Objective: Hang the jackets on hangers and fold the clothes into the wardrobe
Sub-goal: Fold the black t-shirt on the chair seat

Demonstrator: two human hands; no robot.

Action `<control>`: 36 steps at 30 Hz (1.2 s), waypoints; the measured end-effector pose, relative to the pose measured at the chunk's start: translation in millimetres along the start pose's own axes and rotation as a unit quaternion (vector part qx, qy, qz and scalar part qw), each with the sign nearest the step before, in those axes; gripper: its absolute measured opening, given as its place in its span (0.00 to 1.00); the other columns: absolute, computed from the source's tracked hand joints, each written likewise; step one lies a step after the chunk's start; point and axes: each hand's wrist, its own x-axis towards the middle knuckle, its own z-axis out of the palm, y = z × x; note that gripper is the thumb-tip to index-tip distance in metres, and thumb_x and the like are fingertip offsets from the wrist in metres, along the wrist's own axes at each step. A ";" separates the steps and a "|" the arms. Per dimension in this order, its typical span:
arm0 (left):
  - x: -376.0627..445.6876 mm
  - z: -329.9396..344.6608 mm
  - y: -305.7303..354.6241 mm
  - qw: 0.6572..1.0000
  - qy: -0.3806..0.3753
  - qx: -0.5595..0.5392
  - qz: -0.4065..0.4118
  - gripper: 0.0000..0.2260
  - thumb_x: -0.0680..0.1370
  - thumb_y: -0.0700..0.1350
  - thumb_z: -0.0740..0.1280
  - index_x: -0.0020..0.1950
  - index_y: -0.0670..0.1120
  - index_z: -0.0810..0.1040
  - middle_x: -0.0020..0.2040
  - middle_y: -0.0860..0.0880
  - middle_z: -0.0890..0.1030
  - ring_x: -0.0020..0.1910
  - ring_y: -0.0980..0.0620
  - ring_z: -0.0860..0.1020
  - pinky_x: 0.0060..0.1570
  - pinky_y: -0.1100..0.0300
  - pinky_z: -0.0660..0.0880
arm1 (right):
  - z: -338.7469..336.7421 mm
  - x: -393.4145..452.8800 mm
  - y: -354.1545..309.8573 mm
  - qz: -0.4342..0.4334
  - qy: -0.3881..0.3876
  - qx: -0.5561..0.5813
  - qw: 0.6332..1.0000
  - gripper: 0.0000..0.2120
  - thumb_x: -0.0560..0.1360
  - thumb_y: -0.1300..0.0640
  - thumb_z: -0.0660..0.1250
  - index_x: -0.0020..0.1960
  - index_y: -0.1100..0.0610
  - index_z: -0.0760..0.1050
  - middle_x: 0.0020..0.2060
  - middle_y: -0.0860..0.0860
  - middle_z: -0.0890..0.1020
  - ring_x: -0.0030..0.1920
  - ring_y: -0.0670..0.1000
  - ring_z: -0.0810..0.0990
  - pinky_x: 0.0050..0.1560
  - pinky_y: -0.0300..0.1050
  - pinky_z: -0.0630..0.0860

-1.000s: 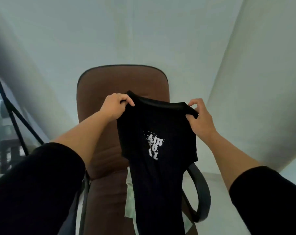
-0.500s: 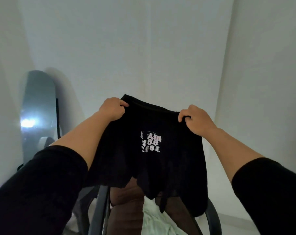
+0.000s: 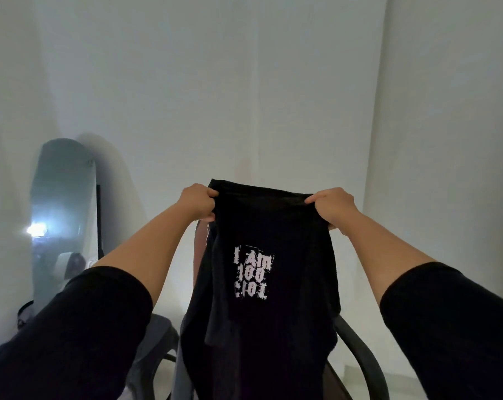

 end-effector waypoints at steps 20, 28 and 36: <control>1.5 -14.0 11.1 0.993 0.086 0.034 0.072 0.24 0.74 0.32 0.52 0.61 0.48 0.80 0.67 0.49 0.74 0.61 0.46 0.74 0.52 0.62 0.72 | -19.1 6.4 14.1 -0.148 -0.003 0.067 0.987 0.06 0.72 0.67 0.67 0.46 0.58 0.78 0.37 0.53 0.78 0.41 0.56 0.81 0.38 0.42 0.81; 4.1 -16.3 19.8 0.997 0.066 0.028 0.034 0.23 0.74 0.30 0.51 0.56 0.45 0.82 0.61 0.44 0.76 0.47 0.46 0.75 0.46 0.61 0.72 | -36.8 18.7 28.0 -0.188 -0.078 -0.003 0.979 0.22 0.72 0.73 0.54 0.41 0.52 0.81 0.42 0.54 0.76 0.42 0.53 0.73 0.40 0.40 0.73; 5.8 -1.3 24.6 0.993 -0.049 -0.087 0.055 0.25 0.74 0.34 0.66 0.70 0.41 0.68 0.64 0.48 0.75 0.60 0.50 0.75 0.59 0.61 0.69 | -45.1 27.5 39.5 -0.210 -0.043 -0.121 0.969 0.21 0.77 0.68 0.53 0.59 0.52 0.79 0.39 0.48 0.68 0.43 0.49 0.70 0.39 0.32 0.65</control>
